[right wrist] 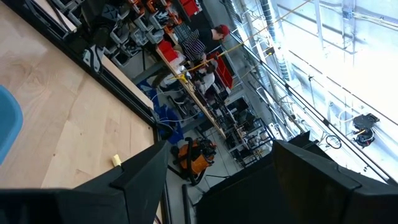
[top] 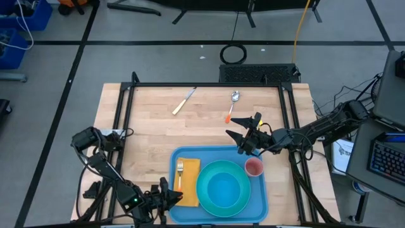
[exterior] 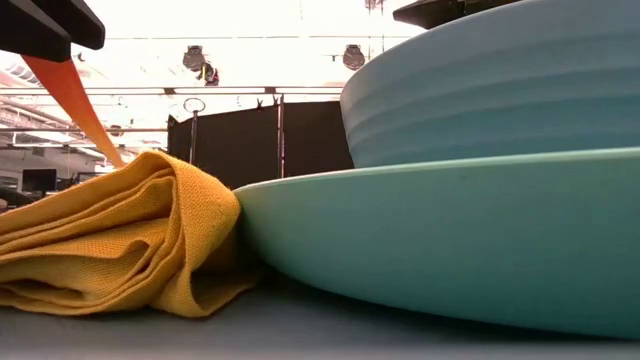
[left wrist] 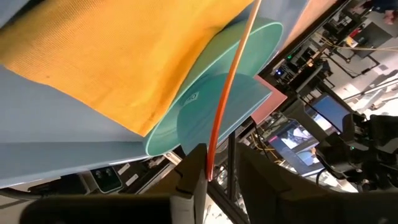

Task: Set up tray
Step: Put the orange fork on top of the yellow table napkin

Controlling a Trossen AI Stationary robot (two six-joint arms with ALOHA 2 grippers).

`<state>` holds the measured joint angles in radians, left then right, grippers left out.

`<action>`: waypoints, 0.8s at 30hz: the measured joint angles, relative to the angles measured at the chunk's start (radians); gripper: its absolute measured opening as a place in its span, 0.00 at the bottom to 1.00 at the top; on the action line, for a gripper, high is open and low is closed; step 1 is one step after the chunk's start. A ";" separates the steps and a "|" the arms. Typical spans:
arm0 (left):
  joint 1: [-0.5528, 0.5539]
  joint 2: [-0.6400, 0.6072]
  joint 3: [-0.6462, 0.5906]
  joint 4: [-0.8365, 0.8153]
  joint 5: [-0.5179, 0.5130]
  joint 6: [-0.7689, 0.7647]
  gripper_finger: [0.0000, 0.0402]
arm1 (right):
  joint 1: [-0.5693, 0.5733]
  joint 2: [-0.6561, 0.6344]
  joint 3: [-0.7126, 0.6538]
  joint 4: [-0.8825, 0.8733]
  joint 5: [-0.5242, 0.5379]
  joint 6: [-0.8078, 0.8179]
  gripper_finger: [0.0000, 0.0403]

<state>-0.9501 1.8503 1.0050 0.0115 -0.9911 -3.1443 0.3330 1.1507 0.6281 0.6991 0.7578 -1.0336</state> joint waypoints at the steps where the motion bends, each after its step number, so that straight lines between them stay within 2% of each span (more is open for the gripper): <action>1: 0.000 0.000 0.000 0.000 0.000 0.000 0.21 | 0.000 0.000 0.000 0.000 0.000 0.000 0.69; 24: 0.006 0.000 0.000 0.008 0.037 0.003 0.22 | 0.000 0.000 0.000 0.000 0.000 0.000 0.69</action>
<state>-0.9436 1.8507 1.0050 0.0196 -0.9543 -3.1413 0.3332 1.1507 0.6281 0.6990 0.7574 -1.0336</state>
